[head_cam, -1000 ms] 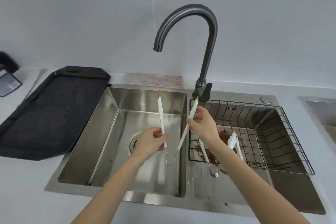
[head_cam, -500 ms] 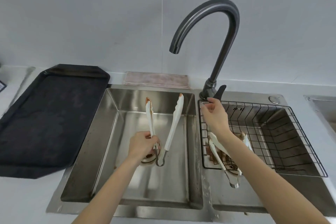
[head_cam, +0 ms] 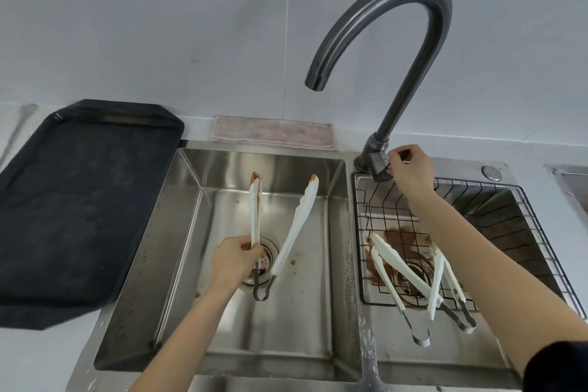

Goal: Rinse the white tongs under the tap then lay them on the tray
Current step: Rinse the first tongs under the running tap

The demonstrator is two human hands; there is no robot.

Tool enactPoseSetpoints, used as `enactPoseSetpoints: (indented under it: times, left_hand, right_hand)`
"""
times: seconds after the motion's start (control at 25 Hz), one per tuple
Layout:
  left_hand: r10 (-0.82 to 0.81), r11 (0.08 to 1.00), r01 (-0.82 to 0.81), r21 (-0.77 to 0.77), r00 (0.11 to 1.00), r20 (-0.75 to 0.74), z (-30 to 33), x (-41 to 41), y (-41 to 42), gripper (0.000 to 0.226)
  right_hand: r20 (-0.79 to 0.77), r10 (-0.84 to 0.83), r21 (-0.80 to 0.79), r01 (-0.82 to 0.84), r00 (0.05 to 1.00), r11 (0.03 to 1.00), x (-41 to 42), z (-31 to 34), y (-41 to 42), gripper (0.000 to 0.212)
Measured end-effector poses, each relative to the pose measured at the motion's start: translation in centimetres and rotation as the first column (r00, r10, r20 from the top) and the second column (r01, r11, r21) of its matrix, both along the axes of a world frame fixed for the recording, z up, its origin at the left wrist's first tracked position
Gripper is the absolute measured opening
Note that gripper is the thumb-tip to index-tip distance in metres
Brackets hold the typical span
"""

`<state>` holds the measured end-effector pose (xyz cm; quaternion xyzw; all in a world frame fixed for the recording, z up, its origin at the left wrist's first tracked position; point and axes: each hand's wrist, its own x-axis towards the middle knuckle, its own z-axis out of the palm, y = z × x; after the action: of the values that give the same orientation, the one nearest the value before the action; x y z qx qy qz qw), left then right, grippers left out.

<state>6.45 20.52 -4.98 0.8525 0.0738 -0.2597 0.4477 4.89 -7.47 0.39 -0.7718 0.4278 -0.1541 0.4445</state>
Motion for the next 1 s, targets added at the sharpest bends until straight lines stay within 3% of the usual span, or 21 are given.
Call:
enactPoseSetpoints:
  times: [0.68, 0.8, 0.88, 1.0]
  left_hand:
    - [-0.019, 0.999, 0.018, 0.03, 1.0, 0.024, 1.2, -1.6, 0.5, 0.028]
    - [-0.011, 1.0, 0.011, 0.019, 1.0, 0.013, 1.1, -1.7, 0.5, 0.028]
    - [0.012, 1.0, -0.012, 0.003, 1.0, 0.004, 0.8, -1.7, 0.6, 0.028]
    - [0.015, 1.0, -0.015, -0.002, 1.0, -0.004, 0.4, -1.7, 0.9, 0.02]
  right_hand:
    - [-0.014, -0.014, -0.006, 0.014, 1.0, 1.0, -1.4, -0.6, 0.9, 0.028]
    - [0.111, -0.129, 0.003, 0.129, 0.985, 0.992, -1.9, -0.3, 2.7, 0.037]
    - [0.197, -0.245, 0.12, 0.225, 0.949, 0.967, -2.5, -0.8, 5.1, 0.044]
    - [0.149, -0.187, 0.499, 0.09, 0.971, 0.862, -2.9, -2.6, 9.4, 0.044]
